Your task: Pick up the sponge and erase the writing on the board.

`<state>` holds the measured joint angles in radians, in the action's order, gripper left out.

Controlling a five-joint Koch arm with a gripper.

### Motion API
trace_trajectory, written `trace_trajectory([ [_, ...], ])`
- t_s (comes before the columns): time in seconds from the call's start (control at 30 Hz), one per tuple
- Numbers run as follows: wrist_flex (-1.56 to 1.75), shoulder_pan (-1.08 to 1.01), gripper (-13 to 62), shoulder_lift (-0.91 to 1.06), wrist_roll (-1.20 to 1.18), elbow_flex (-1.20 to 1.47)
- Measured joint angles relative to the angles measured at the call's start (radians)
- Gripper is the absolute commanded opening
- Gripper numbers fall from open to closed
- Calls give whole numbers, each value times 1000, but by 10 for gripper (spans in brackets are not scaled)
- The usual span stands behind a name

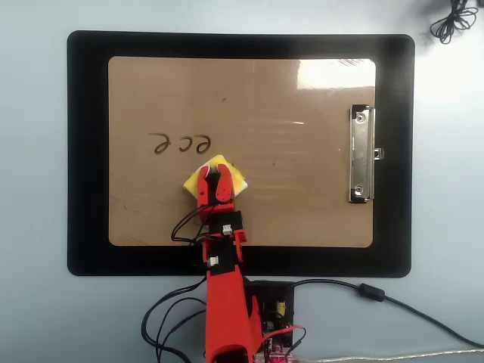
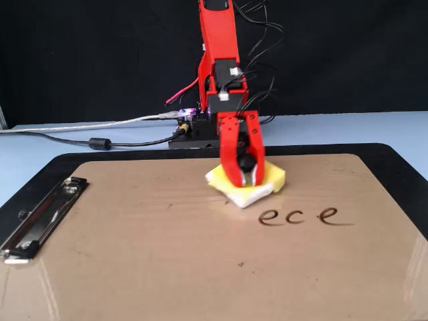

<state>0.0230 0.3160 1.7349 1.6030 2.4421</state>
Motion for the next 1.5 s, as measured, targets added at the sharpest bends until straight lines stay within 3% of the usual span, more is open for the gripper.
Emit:
trace_trajectory([
  [0.13,-38,28,-81,-181,11,-250],
  [0.23,-29,23,-81,-252,12,-291],
  [0.33,-25,15,-81,-236,12,-270],
  [0.47,-3,15,-81,-67,14,-31],
  [0.57,-25,2,-81,-66,9,-67],
  [0.8,-9,9,-81,-489,-5,-554],
  [0.9,-3,15,-81,-446,-5,-480],
  [1.1,0,14,-81,-133,-5,-104],
  [1.17,-25,31,-81,-160,-11,-178],
  [1.33,-3,51,-81,-515,-6,-595],
  [1.43,0,61,-81,-485,6,-549],
  [1.5,-14,71,-81,-342,11,-383],
])
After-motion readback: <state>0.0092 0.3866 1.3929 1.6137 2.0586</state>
